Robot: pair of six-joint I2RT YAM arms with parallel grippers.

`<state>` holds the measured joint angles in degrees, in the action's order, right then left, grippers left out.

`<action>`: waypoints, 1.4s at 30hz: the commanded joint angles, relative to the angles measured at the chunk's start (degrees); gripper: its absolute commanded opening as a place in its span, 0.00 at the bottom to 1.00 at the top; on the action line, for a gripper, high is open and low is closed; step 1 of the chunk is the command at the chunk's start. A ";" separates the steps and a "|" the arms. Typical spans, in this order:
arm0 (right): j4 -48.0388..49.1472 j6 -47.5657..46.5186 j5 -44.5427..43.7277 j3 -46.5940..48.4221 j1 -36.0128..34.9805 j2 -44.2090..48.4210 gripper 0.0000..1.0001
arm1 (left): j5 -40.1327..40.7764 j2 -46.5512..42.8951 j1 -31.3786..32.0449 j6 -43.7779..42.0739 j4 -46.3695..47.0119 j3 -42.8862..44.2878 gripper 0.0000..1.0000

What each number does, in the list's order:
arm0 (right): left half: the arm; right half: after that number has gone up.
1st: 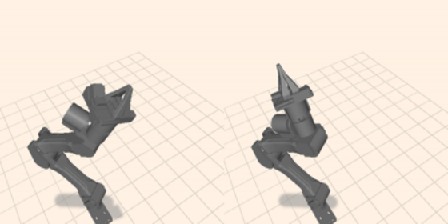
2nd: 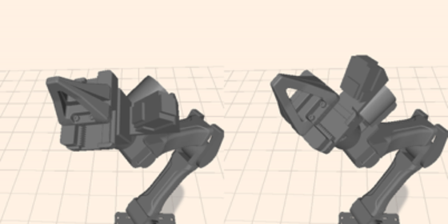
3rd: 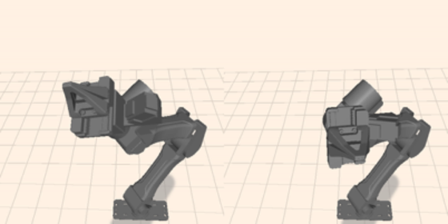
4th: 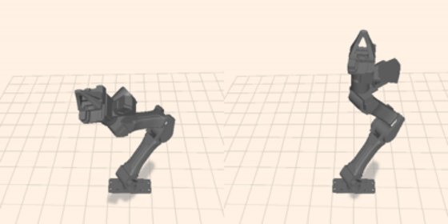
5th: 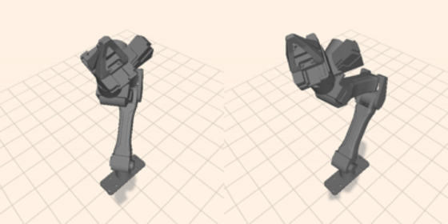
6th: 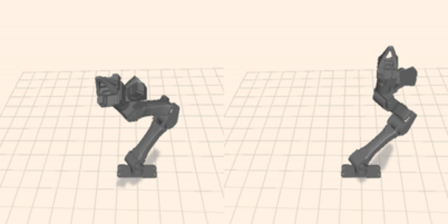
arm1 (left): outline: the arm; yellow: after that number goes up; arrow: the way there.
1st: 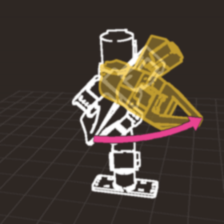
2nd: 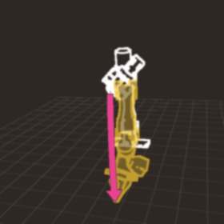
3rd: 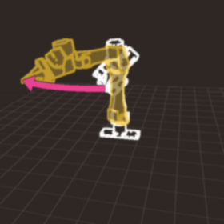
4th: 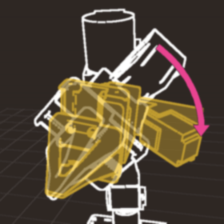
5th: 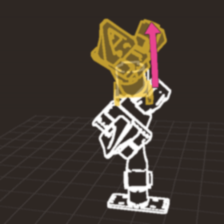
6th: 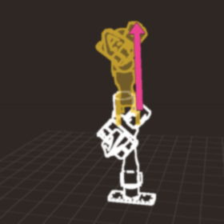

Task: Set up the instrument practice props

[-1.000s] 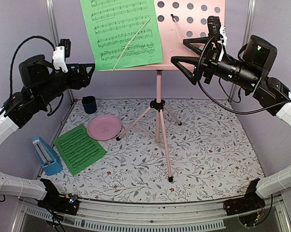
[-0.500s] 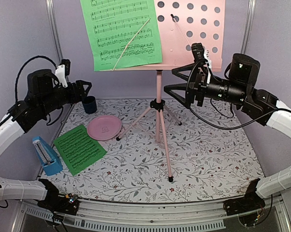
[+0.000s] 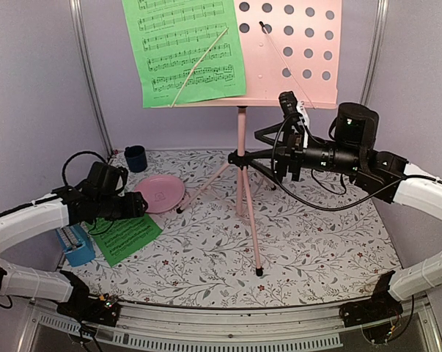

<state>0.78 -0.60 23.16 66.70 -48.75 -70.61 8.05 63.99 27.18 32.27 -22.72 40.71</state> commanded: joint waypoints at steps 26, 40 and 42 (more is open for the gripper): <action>9.86 7.50 3.74 -6.39 -0.36 -6.00 0.89 | 4.82 24.84 10.22 0.08 2.48 3.84 0.45; 9.77 7.13 2.58 -7.30 -0.33 -5.01 0.90 | 11.28 31.04 12.54 -0.42 -1.56 7.34 0.36; 9.85 7.11 2.66 -7.11 -0.35 -5.22 0.90 | 11.16 31.69 12.55 -0.56 -1.15 7.13 0.35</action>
<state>9.10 6.59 26.22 60.05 -48.75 -76.36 17.34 94.39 38.96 32.14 -22.79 47.62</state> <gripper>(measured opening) 0.901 0.360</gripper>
